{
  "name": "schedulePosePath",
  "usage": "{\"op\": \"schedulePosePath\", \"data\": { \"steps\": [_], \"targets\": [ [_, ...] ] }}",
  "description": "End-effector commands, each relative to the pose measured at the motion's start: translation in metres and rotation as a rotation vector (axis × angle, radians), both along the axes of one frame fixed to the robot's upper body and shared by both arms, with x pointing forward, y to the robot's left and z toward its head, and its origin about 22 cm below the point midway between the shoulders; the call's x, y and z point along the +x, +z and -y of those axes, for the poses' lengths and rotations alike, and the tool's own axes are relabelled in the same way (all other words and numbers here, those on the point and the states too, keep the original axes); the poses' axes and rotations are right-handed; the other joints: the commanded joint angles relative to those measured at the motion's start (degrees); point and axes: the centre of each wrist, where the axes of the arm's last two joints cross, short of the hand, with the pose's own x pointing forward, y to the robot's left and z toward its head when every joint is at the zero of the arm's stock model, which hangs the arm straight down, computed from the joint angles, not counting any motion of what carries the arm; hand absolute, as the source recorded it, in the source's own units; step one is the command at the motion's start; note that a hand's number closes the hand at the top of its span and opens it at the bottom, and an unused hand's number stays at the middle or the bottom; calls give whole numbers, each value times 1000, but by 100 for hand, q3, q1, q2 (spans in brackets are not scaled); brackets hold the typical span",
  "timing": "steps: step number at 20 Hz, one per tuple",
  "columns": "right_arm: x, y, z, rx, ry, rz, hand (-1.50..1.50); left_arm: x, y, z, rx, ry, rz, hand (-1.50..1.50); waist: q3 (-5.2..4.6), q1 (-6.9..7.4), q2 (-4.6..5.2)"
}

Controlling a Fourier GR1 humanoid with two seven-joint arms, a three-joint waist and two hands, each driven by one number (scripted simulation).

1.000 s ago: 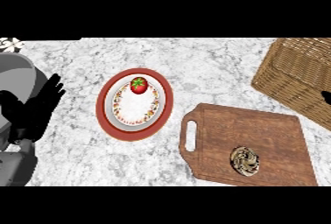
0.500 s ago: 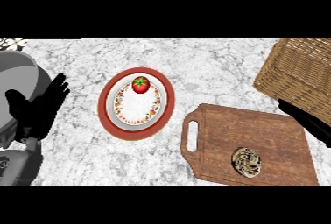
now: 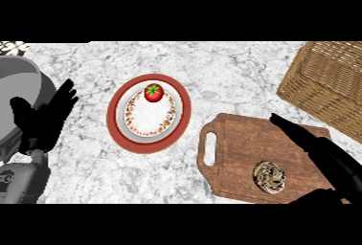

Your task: Pick the cupcake from the cutting board and place it in the basket

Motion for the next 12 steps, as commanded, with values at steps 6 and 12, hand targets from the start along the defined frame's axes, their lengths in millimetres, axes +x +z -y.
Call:
{"op": "schedulePosePath", "data": {
  "steps": [6, 12],
  "targets": [
    [4, -27, 4, -73, 10, -41, -150, -4, 4, -3, -8, 15, -4, 0, -2, -14, -7],
    [-5, -31, 22, -52, 51, -48, -150, -10, 2, -23, -4, 14, 3, 0, -2, -19, -8]
  ]
}}
